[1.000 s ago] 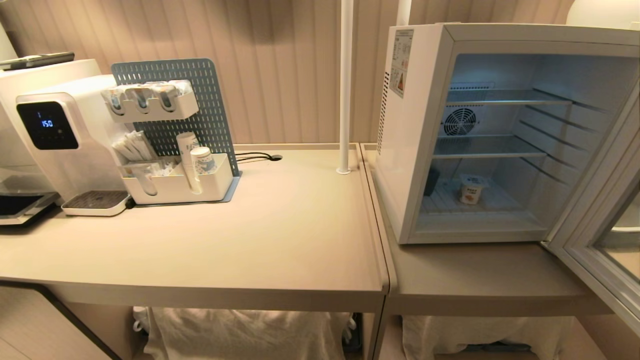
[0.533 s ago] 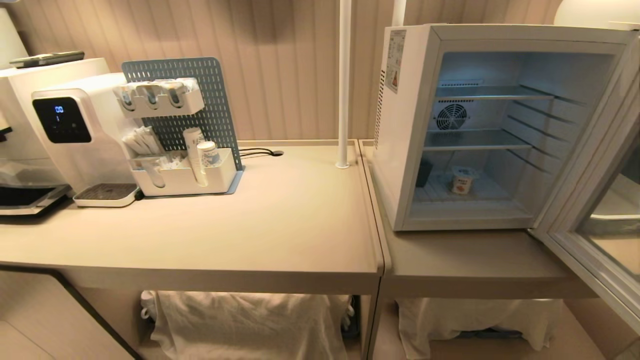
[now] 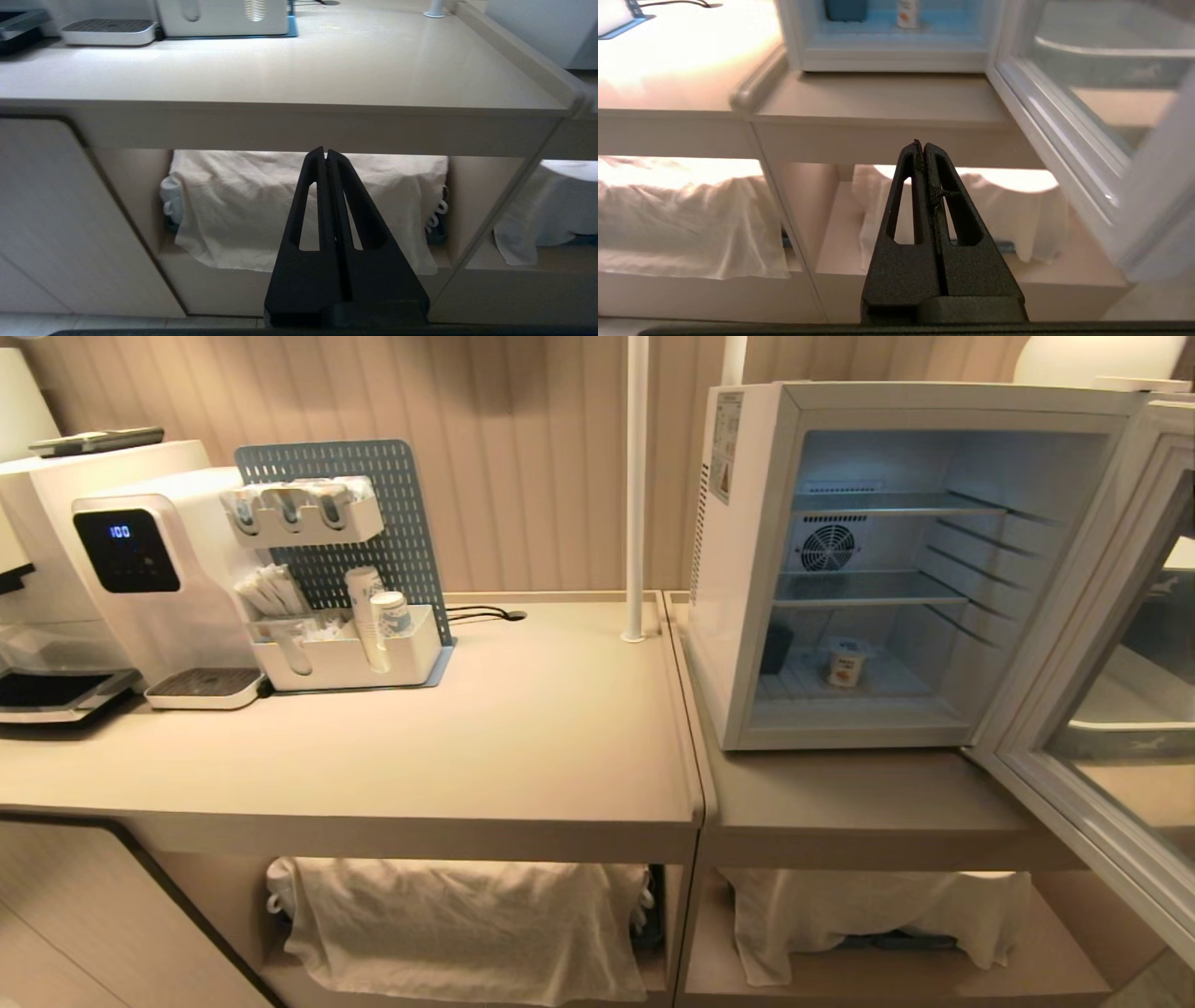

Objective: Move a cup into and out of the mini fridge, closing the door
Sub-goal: Close the freezer door

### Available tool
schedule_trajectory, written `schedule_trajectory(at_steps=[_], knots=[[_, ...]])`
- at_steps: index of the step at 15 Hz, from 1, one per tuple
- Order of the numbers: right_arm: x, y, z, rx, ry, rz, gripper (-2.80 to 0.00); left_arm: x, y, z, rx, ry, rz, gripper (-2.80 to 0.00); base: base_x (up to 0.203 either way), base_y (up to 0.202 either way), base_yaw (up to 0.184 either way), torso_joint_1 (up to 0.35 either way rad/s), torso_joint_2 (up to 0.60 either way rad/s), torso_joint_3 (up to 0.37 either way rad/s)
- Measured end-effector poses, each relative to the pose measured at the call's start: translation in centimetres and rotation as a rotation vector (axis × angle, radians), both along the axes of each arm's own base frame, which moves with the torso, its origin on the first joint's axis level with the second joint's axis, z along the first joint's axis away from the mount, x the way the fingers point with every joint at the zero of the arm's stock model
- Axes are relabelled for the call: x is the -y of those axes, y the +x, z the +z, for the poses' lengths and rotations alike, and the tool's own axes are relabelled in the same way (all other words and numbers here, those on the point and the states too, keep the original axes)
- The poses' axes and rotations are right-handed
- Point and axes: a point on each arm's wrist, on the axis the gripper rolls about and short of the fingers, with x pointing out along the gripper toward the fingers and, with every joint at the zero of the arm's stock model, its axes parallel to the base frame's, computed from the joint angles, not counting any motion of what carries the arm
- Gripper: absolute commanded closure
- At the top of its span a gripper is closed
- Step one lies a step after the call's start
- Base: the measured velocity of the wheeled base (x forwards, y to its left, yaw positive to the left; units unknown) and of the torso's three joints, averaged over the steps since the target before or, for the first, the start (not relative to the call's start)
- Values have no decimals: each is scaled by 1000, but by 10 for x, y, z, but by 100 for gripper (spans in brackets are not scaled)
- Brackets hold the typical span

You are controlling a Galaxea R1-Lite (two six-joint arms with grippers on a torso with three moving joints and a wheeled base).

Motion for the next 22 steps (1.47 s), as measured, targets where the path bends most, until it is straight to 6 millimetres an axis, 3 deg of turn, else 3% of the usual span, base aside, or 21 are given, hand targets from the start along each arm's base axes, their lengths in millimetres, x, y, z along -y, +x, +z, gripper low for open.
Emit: schedule_trajectory(at_steps=[22], knots=[[0, 1, 0, -20, 0, 1, 0, 0, 0, 0, 0, 0, 1, 0, 0, -194, 0, 2, 2, 3]])
